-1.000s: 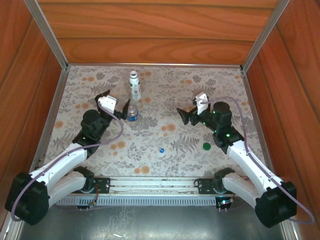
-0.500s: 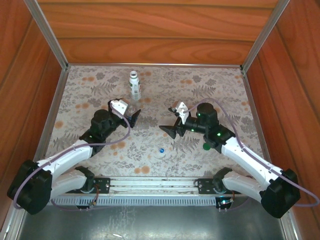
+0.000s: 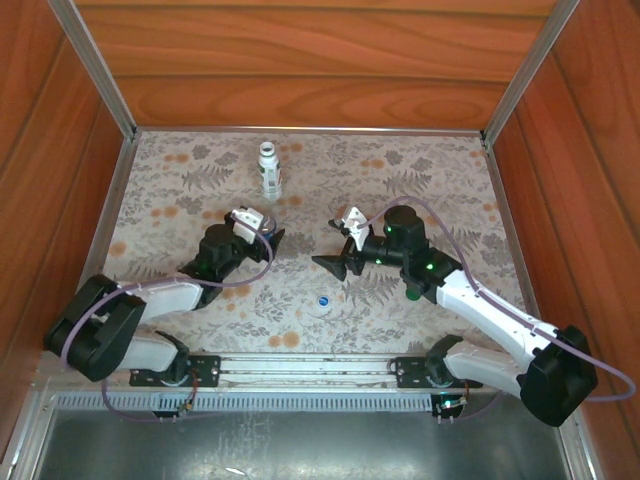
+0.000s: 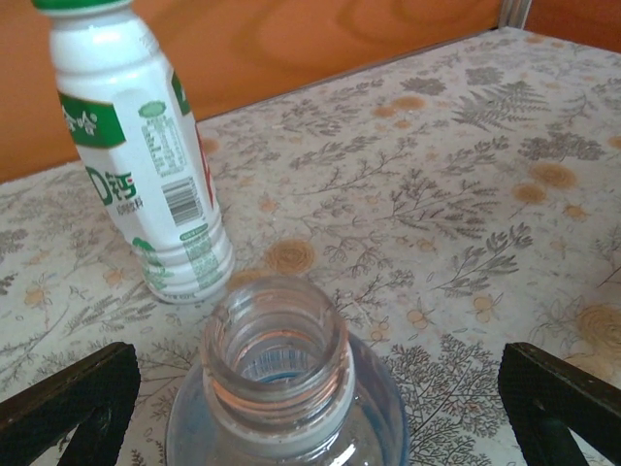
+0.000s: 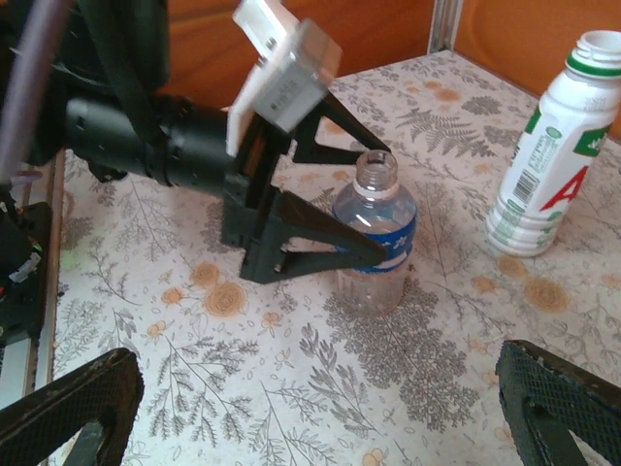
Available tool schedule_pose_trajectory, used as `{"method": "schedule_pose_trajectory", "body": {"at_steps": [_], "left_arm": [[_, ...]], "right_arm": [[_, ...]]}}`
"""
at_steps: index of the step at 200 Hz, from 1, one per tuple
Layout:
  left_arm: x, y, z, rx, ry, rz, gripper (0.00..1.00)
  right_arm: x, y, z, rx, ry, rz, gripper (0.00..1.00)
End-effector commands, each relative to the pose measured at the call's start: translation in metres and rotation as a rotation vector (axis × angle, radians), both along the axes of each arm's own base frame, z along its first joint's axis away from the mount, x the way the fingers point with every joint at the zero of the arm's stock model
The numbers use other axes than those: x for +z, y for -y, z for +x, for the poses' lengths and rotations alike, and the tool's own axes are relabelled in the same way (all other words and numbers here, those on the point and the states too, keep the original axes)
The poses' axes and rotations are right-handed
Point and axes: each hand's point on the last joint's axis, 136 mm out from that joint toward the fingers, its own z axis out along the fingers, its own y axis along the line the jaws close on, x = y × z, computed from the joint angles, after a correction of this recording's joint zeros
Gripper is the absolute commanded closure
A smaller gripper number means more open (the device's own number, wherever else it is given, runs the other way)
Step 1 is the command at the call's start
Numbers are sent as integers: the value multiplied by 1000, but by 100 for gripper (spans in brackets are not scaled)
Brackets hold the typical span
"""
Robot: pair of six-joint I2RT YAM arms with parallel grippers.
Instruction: Screw on the bottle caps
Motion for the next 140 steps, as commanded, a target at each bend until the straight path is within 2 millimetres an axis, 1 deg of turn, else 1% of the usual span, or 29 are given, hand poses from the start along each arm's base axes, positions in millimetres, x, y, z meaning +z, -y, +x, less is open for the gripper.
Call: {"method": "schedule_pose_trajectory", "body": {"at_steps": [1, 39, 54, 77, 117, 140], "left_arm": [[3, -6, 7, 42, 46, -61, 0], [-11, -2, 10, 30, 58, -72, 0], [-17, -1, 12, 32, 54, -69, 5], [-25, 0, 12, 29, 43, -62, 8], [-28, 2, 12, 16, 43, -57, 20], [-29, 2, 12, 14, 40, -56, 25]], "right_arm": [[16, -6, -7, 38, 27, 21, 0], [14, -9, -11, 55, 8, 5, 0], [13, -10, -12, 57, 8, 3, 0], [12, -10, -10, 50, 9, -1, 0], [10, -10, -8, 38, -2, -7, 0], [9, -10, -8, 34, -6, -6, 0]]}}
